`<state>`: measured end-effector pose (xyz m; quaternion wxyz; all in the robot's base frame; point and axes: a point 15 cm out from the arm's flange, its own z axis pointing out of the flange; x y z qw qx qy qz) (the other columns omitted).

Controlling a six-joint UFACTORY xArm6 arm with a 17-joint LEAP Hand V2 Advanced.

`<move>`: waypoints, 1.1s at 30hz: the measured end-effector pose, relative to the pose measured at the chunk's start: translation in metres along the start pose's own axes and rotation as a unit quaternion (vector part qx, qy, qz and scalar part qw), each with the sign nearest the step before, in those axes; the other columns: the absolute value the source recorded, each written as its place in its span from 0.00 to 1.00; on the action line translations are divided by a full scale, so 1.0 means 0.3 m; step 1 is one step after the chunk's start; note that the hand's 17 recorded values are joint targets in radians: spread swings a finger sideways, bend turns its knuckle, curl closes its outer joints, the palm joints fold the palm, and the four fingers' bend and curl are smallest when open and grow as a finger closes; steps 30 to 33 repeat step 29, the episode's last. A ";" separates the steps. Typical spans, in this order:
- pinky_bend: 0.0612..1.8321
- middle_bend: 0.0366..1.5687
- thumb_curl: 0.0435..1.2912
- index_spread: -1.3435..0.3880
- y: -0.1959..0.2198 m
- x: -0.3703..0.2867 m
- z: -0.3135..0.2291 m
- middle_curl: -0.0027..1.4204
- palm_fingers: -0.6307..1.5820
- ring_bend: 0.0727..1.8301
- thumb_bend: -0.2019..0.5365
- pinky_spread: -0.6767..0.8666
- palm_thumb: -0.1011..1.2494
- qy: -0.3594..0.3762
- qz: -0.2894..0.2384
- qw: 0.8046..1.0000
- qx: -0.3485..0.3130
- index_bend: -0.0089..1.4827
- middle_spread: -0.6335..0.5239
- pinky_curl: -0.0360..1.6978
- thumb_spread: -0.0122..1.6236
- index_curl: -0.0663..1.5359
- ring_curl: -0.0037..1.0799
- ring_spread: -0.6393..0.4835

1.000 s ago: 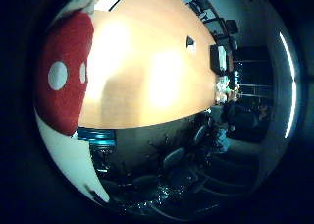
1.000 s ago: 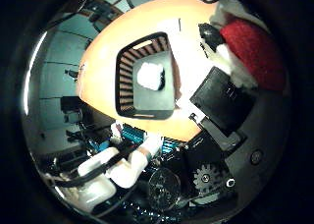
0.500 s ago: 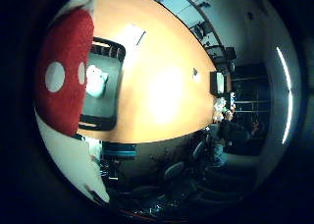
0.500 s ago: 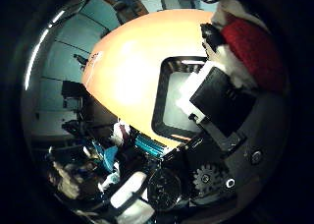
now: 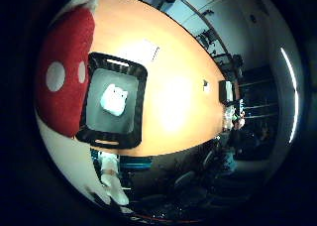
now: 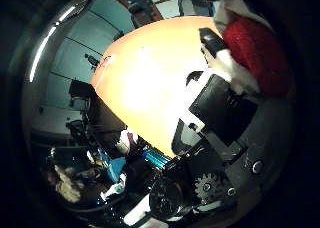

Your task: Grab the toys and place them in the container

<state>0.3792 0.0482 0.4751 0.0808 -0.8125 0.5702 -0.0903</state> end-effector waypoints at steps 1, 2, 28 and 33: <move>0.49 0.60 0.37 0.56 0.011 -0.002 0.005 0.53 0.56 0.61 0.21 0.17 0.55 -0.002 -0.002 1.000 -0.007 0.34 0.35 0.54 0.68 0.51 0.64 0.33; 0.47 0.56 0.34 0.54 0.021 -0.004 0.011 0.51 0.49 0.60 0.21 0.19 0.51 -0.003 -0.003 1.000 -0.015 0.29 0.34 0.54 0.68 0.48 0.62 0.33; 0.32 0.18 0.19 0.50 0.126 -0.018 0.103 0.25 0.39 0.30 0.24 0.76 0.39 -0.014 -0.030 0.996 -0.077 0.12 0.49 0.33 0.64 0.24 0.27 0.58; 0.32 0.18 0.19 0.51 0.128 -0.017 0.101 0.25 0.40 0.30 0.24 0.76 0.40 -0.013 -0.031 0.997 -0.076 0.12 0.49 0.33 0.64 0.24 0.27 0.58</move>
